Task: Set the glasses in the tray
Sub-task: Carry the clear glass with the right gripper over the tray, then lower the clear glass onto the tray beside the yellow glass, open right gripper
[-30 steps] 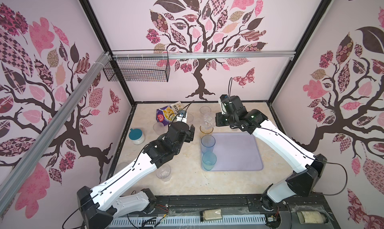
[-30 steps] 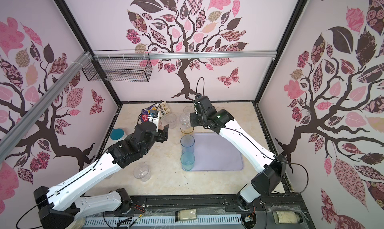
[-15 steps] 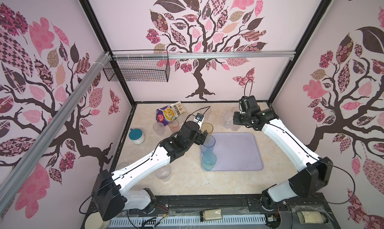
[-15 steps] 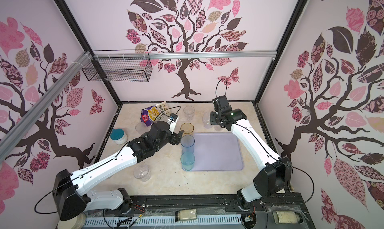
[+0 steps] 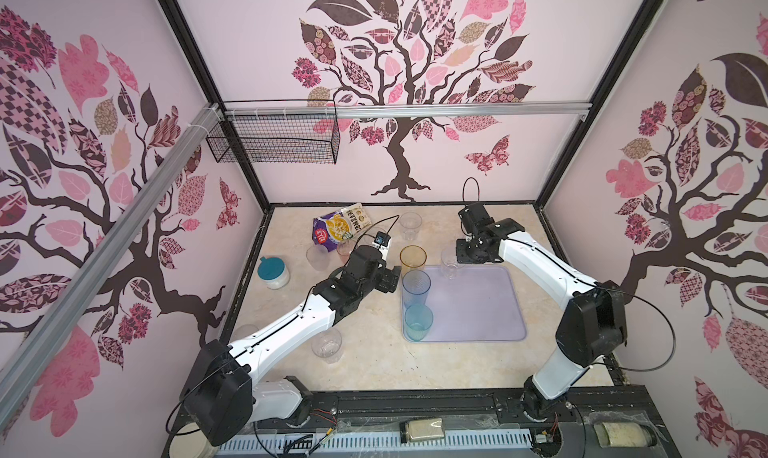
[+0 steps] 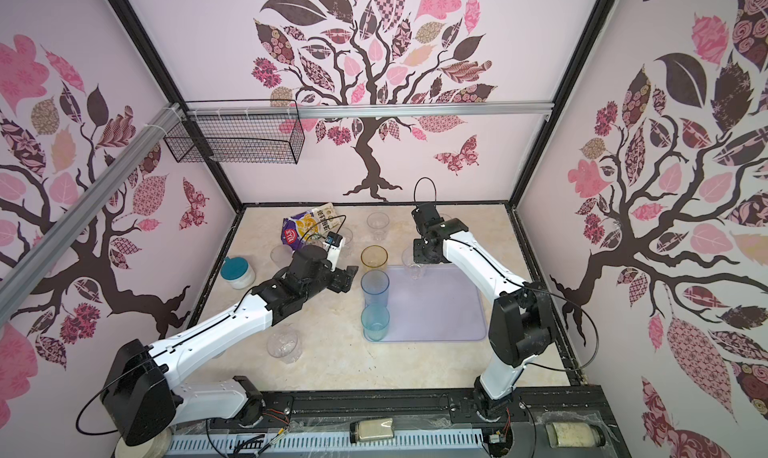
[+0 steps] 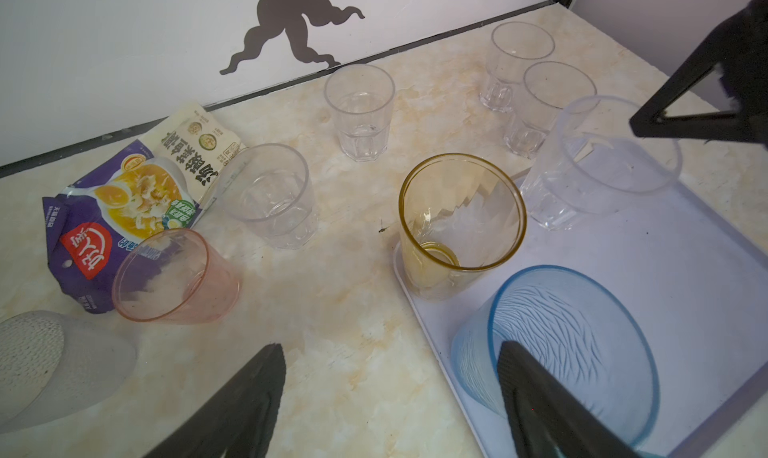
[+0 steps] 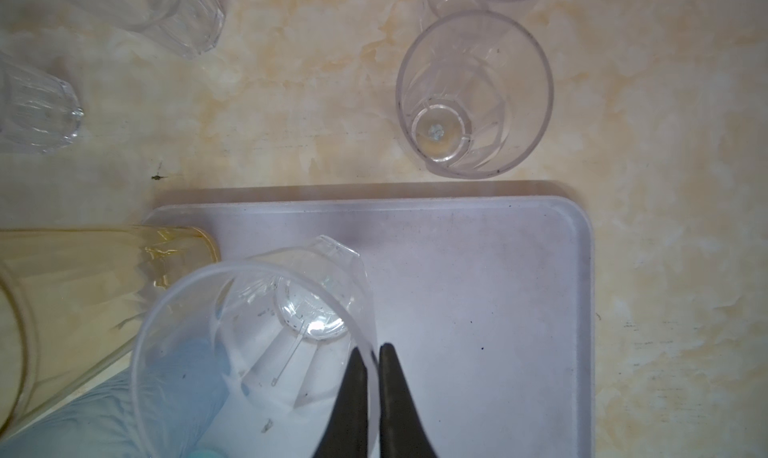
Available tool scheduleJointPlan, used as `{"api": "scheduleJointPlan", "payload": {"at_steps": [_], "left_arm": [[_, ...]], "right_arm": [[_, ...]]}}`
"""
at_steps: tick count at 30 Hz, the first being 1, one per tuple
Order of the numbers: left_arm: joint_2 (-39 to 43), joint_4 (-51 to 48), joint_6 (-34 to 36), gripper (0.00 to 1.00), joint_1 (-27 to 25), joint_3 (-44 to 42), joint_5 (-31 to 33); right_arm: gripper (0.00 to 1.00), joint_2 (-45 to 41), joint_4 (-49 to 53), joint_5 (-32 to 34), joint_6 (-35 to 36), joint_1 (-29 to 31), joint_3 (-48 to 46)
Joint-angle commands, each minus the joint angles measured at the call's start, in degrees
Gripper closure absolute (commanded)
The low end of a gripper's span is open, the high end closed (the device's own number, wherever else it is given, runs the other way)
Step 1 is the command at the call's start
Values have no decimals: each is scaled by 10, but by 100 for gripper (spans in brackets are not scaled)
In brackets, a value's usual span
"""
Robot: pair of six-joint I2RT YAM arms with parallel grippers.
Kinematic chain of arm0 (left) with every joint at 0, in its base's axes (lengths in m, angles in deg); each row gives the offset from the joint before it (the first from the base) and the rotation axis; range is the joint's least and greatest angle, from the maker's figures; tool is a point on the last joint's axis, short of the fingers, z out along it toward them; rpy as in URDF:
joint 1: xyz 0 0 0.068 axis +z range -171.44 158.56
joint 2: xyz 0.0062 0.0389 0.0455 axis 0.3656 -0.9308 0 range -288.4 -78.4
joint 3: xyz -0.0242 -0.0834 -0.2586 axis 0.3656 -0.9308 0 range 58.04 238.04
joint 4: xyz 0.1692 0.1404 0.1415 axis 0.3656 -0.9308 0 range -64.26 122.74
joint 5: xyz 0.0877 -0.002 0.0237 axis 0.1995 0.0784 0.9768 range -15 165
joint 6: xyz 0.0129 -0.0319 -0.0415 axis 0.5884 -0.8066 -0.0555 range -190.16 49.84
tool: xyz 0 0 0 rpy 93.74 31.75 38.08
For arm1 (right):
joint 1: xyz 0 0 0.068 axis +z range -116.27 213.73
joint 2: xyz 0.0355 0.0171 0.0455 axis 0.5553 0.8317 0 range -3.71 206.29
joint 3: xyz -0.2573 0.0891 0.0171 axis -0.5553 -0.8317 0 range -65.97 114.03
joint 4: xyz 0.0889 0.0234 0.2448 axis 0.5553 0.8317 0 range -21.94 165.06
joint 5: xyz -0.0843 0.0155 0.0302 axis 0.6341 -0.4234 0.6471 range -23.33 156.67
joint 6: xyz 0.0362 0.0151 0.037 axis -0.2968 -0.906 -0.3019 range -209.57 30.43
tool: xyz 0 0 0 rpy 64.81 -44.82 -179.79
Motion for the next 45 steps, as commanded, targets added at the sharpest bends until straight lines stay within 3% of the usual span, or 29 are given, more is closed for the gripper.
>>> {"api": "scheduleJointPlan", "payload": {"at_steps": [1, 16, 22, 30, 36, 40, 42, 45], "left_arm": [[12, 27, -3, 16, 0, -17, 0], [23, 43, 4, 16, 1, -35, 20], [22, 45, 4, 16, 2, -36, 20], [24, 45, 4, 16, 1, -38, 21], [43, 33, 9, 16, 2, -26, 35], [81, -52, 1, 17, 2, 26, 59], [105, -116, -7, 17, 1, 59, 109], [146, -178, -7, 16, 6, 67, 180]], "right_arm": [[97, 39, 19, -7, -4, 6, 33], [96, 129, 7, -13, -7, 25, 59], [88, 132, 13, -3, -4, 24, 75], [75, 105, 23, -3, -7, 26, 86], [71, 31, 44, -7, -14, 28, 114], [68, -37, 45, 7, -31, 64, 121], [67, -75, 37, 70, -44, 113, 118], [64, -115, -3, 106, -58, 189, 94]]}}
